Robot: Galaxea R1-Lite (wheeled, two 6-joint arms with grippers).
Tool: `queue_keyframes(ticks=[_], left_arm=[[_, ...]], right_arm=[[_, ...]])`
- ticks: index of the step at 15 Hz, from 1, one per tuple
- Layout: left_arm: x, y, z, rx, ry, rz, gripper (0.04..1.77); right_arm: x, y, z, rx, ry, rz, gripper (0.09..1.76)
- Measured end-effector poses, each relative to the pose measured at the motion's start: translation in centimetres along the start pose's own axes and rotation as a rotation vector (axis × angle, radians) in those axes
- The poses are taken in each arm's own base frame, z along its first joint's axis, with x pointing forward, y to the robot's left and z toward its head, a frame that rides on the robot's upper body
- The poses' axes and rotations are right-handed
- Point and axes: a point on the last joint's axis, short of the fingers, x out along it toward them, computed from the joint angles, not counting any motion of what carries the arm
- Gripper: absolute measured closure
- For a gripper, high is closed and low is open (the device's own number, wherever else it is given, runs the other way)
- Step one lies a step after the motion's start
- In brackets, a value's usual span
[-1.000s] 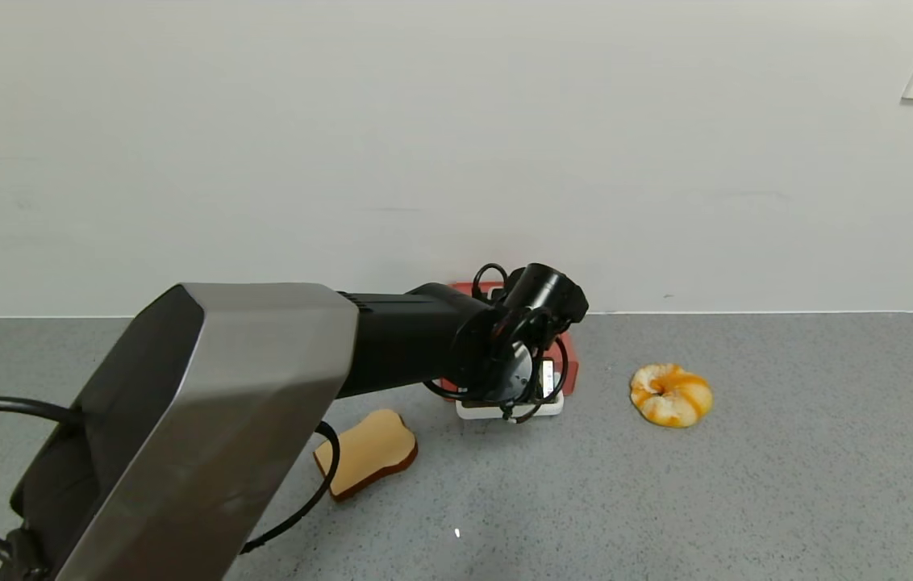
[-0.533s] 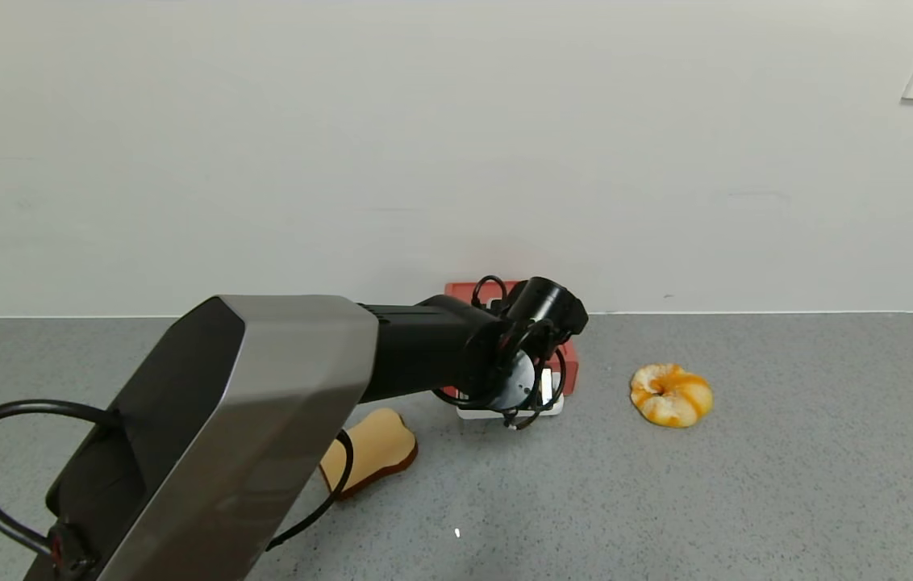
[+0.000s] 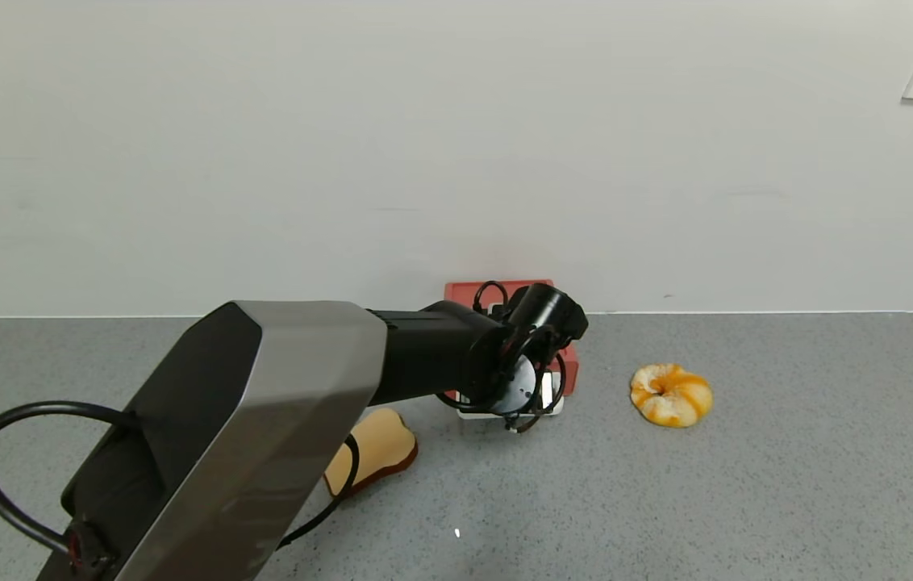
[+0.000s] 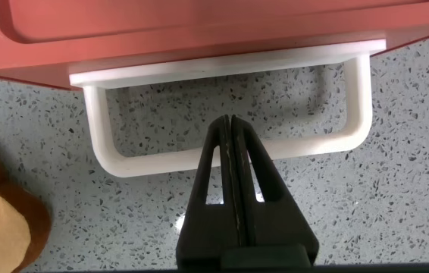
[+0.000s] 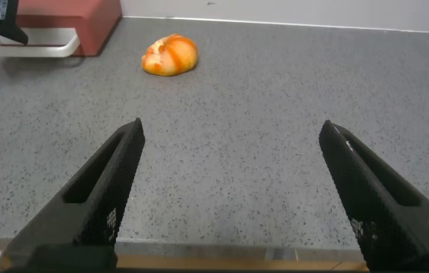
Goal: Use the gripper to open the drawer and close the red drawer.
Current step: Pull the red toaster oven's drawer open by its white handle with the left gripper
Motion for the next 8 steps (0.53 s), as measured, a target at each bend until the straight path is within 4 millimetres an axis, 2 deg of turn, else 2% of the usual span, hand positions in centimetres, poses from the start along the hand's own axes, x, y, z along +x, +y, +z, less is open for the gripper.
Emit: queue_keyframes(ticks=[8], left_arm=[[0.69,0.19,-0.27,-0.011,0.019,0.004,1.7]], right_arm=[[0.0,0.0,0.0,0.0,0.0,0.0,0.15]])
